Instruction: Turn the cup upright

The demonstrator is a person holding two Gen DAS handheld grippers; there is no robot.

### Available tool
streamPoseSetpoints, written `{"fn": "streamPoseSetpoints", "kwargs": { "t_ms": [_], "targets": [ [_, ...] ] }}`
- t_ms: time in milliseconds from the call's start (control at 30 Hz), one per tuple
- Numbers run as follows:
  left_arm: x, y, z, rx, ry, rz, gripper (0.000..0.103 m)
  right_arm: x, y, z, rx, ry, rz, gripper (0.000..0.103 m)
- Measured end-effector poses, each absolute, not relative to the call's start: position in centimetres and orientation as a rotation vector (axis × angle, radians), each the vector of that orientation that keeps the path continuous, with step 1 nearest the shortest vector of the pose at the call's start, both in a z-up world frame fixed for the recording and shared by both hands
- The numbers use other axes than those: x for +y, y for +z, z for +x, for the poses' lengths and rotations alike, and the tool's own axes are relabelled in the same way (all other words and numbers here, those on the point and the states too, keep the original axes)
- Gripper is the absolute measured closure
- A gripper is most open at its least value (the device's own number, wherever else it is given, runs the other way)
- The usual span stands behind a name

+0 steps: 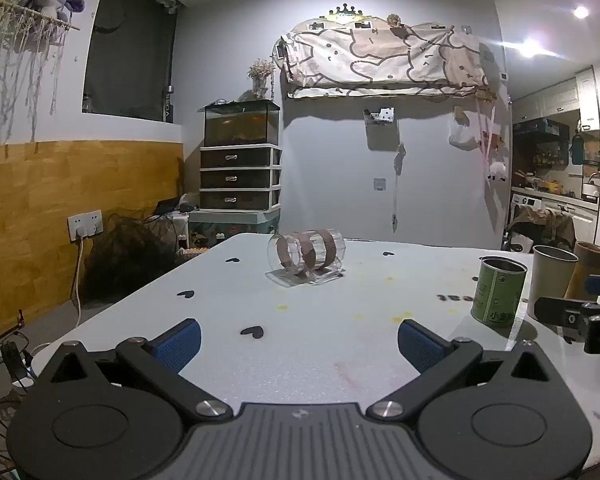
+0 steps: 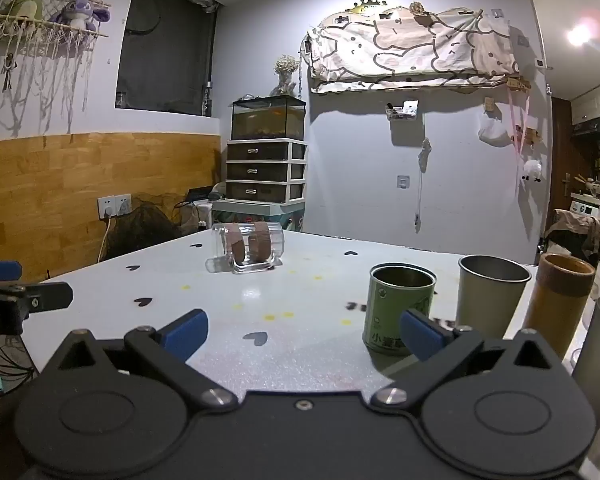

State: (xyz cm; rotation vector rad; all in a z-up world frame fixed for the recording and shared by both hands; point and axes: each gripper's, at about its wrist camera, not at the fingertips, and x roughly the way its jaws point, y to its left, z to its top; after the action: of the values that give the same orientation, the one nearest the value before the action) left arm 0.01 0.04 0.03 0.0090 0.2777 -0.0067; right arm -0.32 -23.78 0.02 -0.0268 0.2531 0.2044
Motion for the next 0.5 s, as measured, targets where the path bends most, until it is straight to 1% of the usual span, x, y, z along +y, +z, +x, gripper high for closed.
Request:
{"fn": "streamPoseSetpoints", "kwargs": {
  "t_ms": [500],
  "targets": [
    [0.03,0.02,0.02,0.279,-0.005,0.012,0.000,-23.80,0.06,-0.41,0.252,0.204,-0.028,0.000]
  ]
}}
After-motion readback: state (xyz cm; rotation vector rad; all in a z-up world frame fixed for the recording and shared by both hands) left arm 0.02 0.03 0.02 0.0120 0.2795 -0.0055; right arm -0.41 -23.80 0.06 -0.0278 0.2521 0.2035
